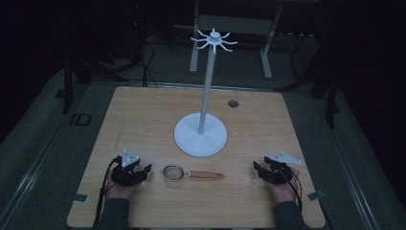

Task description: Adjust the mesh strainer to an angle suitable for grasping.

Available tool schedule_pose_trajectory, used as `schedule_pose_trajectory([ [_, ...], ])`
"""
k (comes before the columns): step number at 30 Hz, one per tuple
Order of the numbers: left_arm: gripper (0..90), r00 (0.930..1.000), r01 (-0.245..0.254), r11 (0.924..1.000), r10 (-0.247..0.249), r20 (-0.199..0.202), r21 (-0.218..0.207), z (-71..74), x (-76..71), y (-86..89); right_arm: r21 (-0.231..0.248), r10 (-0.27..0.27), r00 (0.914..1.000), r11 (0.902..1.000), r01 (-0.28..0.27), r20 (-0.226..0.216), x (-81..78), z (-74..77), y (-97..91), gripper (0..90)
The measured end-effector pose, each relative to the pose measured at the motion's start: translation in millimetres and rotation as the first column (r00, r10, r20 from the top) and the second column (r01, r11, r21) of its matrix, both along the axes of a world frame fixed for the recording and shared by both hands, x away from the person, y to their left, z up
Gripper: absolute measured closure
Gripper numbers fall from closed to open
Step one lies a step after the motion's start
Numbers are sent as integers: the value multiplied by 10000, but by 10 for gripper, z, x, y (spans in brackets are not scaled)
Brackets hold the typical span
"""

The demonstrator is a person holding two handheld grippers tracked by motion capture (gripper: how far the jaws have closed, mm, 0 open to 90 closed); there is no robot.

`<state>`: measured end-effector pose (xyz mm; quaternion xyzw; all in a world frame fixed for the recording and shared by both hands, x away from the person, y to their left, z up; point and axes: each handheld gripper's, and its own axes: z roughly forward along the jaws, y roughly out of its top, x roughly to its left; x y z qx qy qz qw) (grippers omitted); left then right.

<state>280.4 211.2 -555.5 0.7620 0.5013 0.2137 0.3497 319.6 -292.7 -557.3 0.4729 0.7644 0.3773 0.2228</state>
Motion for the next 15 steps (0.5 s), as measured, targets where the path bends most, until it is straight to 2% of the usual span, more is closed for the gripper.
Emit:
schedule_pose_trajectory([
  [2,463,10000,24,10000,-24,-16,14,5,-1,-2,106,7,10000,9999,-7,-17,2,0,-17,444],
  [15,463,9992,404,9991,-404,5,-116,76,-34,-54,43,-96,10000,9999,96,-19,2,0,-35,442],
])
